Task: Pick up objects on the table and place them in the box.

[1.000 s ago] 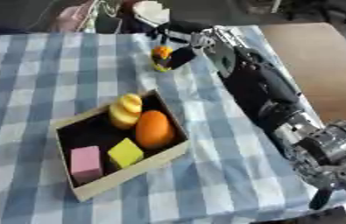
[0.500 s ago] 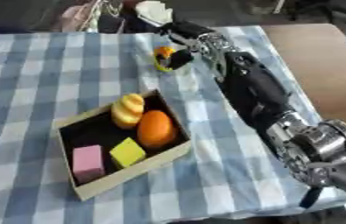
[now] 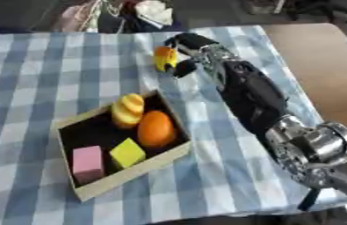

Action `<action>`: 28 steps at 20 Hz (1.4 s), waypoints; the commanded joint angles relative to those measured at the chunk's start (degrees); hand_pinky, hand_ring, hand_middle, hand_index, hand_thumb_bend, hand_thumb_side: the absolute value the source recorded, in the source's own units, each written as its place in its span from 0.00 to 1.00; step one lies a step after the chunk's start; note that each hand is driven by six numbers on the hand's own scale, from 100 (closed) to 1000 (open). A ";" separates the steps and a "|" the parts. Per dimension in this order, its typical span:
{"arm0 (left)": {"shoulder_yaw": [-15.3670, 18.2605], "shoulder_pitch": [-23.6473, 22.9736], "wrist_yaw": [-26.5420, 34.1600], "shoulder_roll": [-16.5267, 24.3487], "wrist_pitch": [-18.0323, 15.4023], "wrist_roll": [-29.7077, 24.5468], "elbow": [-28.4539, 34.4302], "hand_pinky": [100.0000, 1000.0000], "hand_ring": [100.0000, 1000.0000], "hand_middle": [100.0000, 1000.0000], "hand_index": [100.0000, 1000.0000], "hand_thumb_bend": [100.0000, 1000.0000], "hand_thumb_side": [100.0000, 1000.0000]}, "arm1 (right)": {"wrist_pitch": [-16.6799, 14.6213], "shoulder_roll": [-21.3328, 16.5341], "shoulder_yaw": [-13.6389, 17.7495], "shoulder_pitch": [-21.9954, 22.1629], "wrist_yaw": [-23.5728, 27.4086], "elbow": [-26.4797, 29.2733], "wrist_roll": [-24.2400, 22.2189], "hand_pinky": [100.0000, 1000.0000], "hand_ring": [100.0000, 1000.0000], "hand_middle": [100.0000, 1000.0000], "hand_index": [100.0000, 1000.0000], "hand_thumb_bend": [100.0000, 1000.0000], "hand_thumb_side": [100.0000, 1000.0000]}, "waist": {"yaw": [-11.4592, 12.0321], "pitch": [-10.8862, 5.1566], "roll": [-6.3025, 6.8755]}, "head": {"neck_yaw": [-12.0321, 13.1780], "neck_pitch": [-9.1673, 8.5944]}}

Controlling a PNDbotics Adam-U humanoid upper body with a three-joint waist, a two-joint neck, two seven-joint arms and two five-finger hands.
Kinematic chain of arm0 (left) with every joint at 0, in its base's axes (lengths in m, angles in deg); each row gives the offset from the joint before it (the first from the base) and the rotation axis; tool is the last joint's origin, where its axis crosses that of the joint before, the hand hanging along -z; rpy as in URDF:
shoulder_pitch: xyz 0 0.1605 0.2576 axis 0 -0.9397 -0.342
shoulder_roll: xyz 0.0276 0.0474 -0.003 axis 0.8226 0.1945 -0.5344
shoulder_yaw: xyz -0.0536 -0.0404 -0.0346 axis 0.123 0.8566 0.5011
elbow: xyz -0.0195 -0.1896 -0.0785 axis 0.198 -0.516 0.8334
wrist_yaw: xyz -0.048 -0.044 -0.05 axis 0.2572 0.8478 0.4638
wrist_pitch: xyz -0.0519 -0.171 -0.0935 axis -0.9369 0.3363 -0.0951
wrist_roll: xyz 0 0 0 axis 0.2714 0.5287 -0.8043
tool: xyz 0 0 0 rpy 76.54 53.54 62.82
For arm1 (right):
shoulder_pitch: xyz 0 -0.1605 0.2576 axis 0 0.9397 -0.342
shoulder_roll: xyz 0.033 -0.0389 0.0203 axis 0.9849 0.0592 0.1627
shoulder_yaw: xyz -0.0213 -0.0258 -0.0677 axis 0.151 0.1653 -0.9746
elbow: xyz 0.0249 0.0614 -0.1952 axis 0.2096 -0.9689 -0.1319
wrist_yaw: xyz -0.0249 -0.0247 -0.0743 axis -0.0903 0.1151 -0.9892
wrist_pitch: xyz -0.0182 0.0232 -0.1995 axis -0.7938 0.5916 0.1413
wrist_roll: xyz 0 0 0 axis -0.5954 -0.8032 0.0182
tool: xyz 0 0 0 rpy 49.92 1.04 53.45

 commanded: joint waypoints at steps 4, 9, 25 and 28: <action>-0.09 0.70 0.27 0.18 -0.14 -0.28 0.90 0.59 0.43 0.45 0.70 0.12 0.56 | -0.55 0.61 0.01 -0.32 -0.72 1.27 5.07 0.78 0.67 0.56 0.75 0.00 0.13 | 0.16 0.06 0.33 | -0.30 0.26; -0.08 0.77 0.34 0.08 -0.18 -0.29 0.86 0.59 0.43 0.45 0.70 0.12 0.57 | -0.78 1.21 -0.36 0.05 -1.49 2.65 12.01 0.73 0.55 0.36 0.46 0.00 0.00 | 0.34 0.07 0.24 | -0.41 0.26; 1.40 0.54 0.18 0.55 0.12 1.30 0.45 0.59 0.43 0.45 0.70 0.11 0.57 | -15.38 -3.17 -10.31 -1.36 11.02 20.19 11.41 0.72 0.53 0.32 0.38 0.00 0.00 | -1.62 -0.22 -0.35 | 0.64 0.26; 1.90 0.41 0.10 0.77 0.25 1.91 0.32 0.59 0.42 0.45 0.70 0.11 0.56 | -21.47 -4.19 -15.83 -0.76 17.67 26.37 5.46 0.73 0.55 0.34 0.40 0.00 0.00 | -2.18 -0.33 -0.38 | 1.05 0.26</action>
